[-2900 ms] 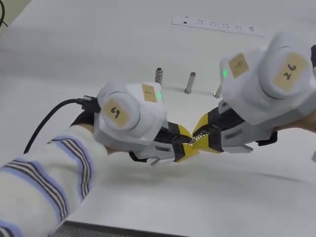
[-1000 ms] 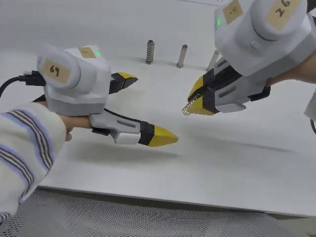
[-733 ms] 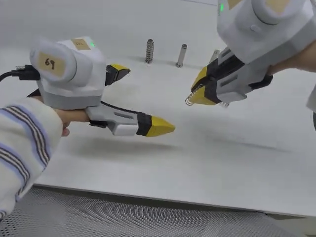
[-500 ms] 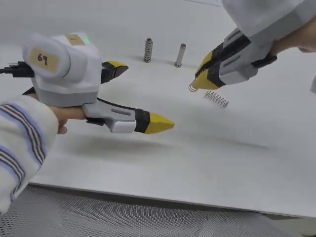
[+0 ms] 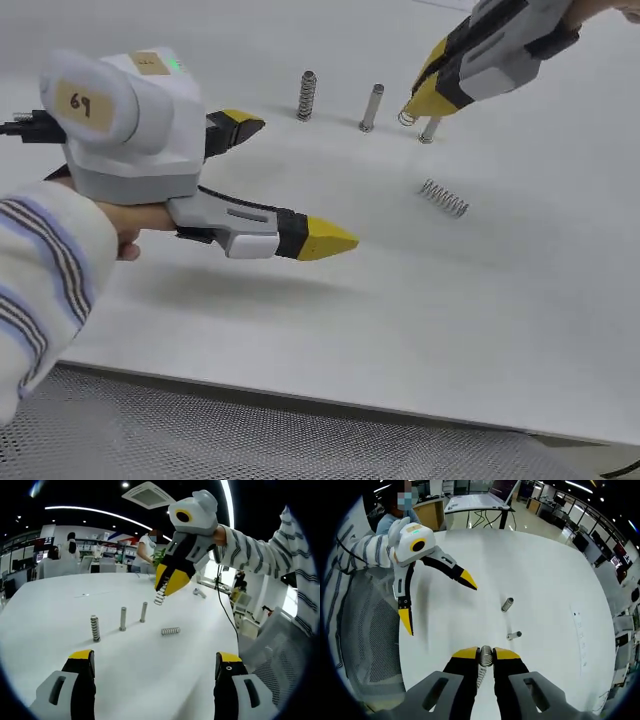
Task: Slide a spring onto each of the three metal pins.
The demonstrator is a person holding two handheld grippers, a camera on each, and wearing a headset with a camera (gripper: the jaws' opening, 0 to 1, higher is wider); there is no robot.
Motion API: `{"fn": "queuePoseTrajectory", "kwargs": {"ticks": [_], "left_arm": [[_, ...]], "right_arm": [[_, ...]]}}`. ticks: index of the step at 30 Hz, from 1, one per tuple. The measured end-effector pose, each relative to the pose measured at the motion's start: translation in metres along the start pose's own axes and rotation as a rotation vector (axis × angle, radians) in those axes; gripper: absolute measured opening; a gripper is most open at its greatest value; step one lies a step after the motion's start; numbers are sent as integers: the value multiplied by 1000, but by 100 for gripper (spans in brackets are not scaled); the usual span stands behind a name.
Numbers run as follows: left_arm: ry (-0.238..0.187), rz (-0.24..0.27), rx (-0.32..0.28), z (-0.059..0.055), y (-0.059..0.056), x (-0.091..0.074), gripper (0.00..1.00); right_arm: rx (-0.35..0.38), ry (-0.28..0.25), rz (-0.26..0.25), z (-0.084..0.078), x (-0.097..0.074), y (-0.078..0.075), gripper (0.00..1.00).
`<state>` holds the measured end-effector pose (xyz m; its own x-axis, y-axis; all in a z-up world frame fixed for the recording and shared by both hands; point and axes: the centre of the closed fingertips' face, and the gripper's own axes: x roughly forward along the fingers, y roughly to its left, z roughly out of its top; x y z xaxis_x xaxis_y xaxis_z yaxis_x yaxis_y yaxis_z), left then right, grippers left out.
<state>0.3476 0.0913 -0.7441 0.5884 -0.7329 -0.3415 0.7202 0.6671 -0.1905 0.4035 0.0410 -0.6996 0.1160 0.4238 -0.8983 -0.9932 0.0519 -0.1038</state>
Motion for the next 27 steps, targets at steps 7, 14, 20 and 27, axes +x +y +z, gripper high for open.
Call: {"fn": "queuePoseTrajectory", "kwargs": {"ticks": [7, 14, 20, 27], "left_arm": [[21, 1, -1, -5, 0, -1, 98], [19, 3, 0, -4, -1, -1, 98], [11, 6, -9, -1, 1, -1, 98], [20, 7, -3, 2, 3, -2, 98]], "right_arm": [[-32, 15, -12, 10, 5, -24, 8], [-78, 53, -12, 15, 19, -44, 8], [-118, 90, -3, 14, 31, -50, 8], [-134, 110, 16, 14, 44, -55, 8]]}}
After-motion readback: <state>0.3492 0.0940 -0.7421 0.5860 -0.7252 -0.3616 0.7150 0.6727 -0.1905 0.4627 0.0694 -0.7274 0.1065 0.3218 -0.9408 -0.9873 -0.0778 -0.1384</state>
